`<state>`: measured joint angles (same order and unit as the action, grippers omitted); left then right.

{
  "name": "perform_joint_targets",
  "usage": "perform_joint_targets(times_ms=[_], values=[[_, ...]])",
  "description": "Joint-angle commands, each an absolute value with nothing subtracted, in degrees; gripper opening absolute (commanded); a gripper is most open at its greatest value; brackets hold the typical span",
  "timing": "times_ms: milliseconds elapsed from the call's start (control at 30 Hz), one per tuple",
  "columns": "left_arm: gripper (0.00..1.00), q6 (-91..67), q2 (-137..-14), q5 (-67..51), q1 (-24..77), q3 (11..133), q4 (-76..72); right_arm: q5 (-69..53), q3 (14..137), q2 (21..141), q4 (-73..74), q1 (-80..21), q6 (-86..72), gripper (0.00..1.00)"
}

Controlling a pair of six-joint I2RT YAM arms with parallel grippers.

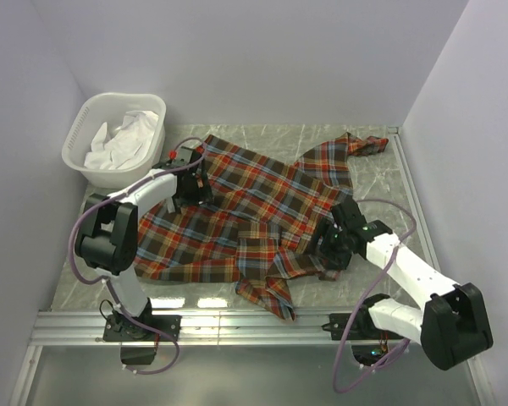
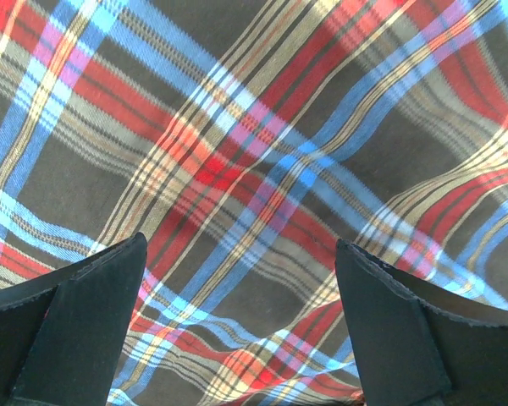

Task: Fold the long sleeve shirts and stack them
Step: Flatten the shirt out

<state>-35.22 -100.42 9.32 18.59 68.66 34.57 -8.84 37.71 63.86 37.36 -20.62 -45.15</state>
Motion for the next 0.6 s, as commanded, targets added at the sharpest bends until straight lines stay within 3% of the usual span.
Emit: perform_joint_targets(times_ms=[0, 200, 333, 567], values=[[0.99, -35.9, -101.5, 9.1, 18.7, 75.4, 35.1, -12.2, 33.5, 61.6, 41.1, -20.3, -48.4, 0.82], [0.99, -35.8, -105.4, 10.3, 17.5, 83.0, 37.0, -11.2, 29.1, 55.5, 43.5, -15.8, -50.4, 0.84], [0.99, -35.9, -107.9, 9.7, 16.4, 85.2, 37.3, -12.7, 25.7, 50.3, 42.7, -3.9, -50.0, 0.82], [0.99, -35.2, -110.9, 8.4, 15.9, 86.9, 37.8, -10.8, 28.5, 52.2, 38.1, -1.0, -49.1, 0.79]])
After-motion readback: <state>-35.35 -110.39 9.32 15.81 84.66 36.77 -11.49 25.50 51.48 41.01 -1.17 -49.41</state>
